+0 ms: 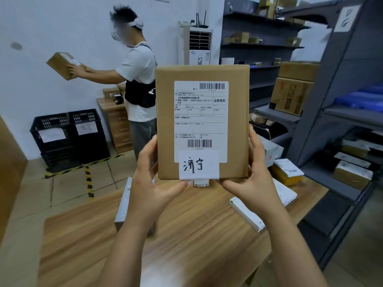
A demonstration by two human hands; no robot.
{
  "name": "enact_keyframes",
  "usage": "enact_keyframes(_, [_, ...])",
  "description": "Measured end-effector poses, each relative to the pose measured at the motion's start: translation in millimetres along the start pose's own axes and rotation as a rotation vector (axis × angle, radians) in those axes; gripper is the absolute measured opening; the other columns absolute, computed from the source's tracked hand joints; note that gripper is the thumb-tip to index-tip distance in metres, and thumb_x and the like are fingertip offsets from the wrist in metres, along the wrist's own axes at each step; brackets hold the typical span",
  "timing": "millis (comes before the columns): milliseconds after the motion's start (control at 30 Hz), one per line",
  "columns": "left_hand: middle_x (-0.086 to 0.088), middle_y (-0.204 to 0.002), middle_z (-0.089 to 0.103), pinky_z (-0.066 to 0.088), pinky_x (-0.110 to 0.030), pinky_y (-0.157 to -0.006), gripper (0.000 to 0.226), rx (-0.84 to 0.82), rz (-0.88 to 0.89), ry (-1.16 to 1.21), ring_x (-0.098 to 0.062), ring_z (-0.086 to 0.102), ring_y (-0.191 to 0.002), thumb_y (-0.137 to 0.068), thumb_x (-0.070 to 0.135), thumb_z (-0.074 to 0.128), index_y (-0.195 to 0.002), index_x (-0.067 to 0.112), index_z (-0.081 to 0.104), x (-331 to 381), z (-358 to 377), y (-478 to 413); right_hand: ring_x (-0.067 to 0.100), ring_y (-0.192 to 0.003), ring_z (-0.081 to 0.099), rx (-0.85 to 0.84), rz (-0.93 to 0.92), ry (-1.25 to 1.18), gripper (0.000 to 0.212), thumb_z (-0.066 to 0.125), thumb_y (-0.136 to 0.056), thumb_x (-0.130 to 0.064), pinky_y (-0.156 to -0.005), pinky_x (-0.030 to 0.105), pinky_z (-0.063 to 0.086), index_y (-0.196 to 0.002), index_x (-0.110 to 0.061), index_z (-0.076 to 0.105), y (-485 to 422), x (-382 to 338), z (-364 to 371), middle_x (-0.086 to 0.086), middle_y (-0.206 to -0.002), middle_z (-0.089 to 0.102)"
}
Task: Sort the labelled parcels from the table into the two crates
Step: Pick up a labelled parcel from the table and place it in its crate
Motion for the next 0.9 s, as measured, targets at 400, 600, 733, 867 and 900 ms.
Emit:
enact_keyframes(400, [0.015, -0.143, 0.045, 0.044, -0.04, -0.106, 0.106, -0.034, -0.012, 0.014, -0.008, 0.042, -0.134, -0.059, 0.014, 0.09, -0.145, 0.025, 0.031, 6, 22, 0, -0.016, -0.115, 0.049, 0.031, 0.016, 0.002, 0.116, 0.082, -0.073, -0.003, -0.082, 0.004, 0.043, -0.152, -0.043, 0.008, 7, 5, -21, -0.053, -0.121, 0.041])
enact_keyframes(600, [0.013, -0.144, 0.044, 0.046, -0.041, -0.104, 0.106, -0.074, -0.004, 0.009, -0.008, 0.044, -0.133, -0.06, 0.017, 0.091, -0.146, 0.026, 0.03, 5, 59, -12, -0.011, -0.118, 0.05, 0.06, 0.057, 0.012, 0.115, 0.08, -0.074, -0.002, -0.082, 0.005, 0.044, -0.151, -0.047, 0.008, -2, 24, -56, -0.048, -0.125, 0.042])
enact_keyframes(733, [0.02, -0.145, 0.039, 0.045, -0.038, -0.106, 0.107, -0.157, -0.039, 0.03, -0.003, 0.041, -0.133, -0.061, 0.028, 0.091, -0.147, 0.03, 0.027, 4, 103, -24, -0.014, -0.119, 0.047, 0.093, 0.116, 0.023, 0.115, 0.08, -0.075, 0.0, -0.081, 0.007, 0.047, -0.148, -0.054, 0.01, -4, 44, -96, -0.047, -0.128, 0.039])
enact_keyframes(867, [0.023, -0.142, 0.04, 0.046, -0.024, -0.1, 0.108, -0.271, -0.102, 0.11, 0.003, 0.04, -0.13, -0.06, 0.024, 0.092, -0.146, 0.032, 0.028, 4, 166, -25, -0.026, -0.109, 0.043, 0.15, 0.221, 0.065, 0.115, 0.083, -0.073, -0.007, -0.077, 0.001, 0.043, -0.15, -0.05, 0.009, 11, 65, -147, -0.053, -0.12, 0.037])
enact_keyframes(900, [0.022, -0.14, 0.041, 0.046, -0.014, -0.093, 0.107, -0.299, -0.118, 0.141, 0.007, 0.042, -0.127, -0.06, 0.018, 0.092, -0.145, 0.031, 0.029, 3, 183, -23, -0.025, -0.111, 0.043, 0.158, 0.247, 0.084, 0.116, 0.084, -0.073, -0.01, -0.078, 0.003, 0.044, -0.15, -0.05, 0.008, 16, 71, -161, -0.054, -0.119, 0.037])
Point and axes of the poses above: each hand's wrist, its own y-axis away from the middle knuckle, its own z-axis out of the palm, x = y × z, the point moved 1 cm from there along -y, towards the middle knuckle
